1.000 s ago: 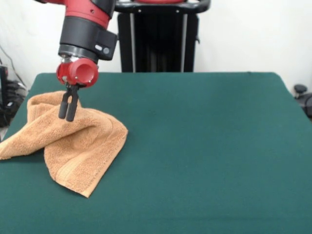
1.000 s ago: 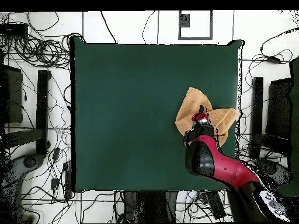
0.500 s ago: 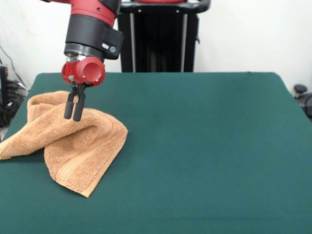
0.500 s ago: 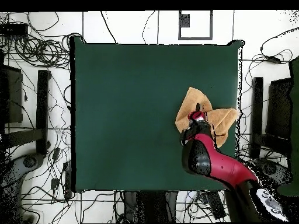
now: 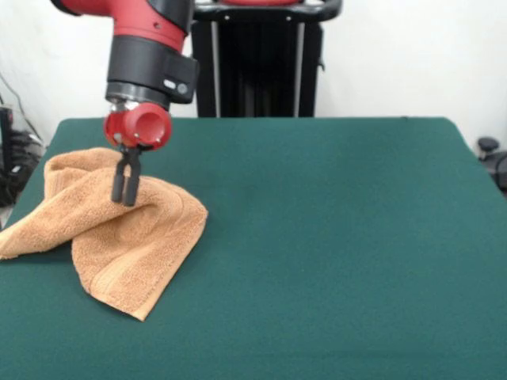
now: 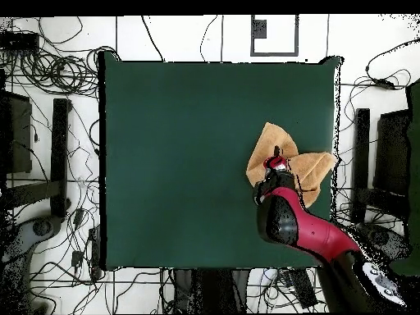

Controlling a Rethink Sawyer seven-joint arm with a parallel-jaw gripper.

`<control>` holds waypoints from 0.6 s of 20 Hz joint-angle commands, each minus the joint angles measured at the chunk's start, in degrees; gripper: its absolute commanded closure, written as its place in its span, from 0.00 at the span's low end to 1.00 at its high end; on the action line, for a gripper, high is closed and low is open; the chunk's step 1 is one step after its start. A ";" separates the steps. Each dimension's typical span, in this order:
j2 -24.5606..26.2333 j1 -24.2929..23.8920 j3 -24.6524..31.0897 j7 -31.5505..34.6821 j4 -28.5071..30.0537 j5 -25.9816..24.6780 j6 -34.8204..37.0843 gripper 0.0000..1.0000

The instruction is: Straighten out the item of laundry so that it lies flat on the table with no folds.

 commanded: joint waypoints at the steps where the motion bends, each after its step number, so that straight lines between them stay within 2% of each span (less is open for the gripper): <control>1: 4.55 1.69 7.28 6.35 -1.82 -0.50 4.37 0.00; 7: 5.84 2.53 7.09 5.89 -3.24 0.51 4.26 0.00; 12: 5.39 4.56 4.78 5.14 -3.62 2.64 5.97 0.00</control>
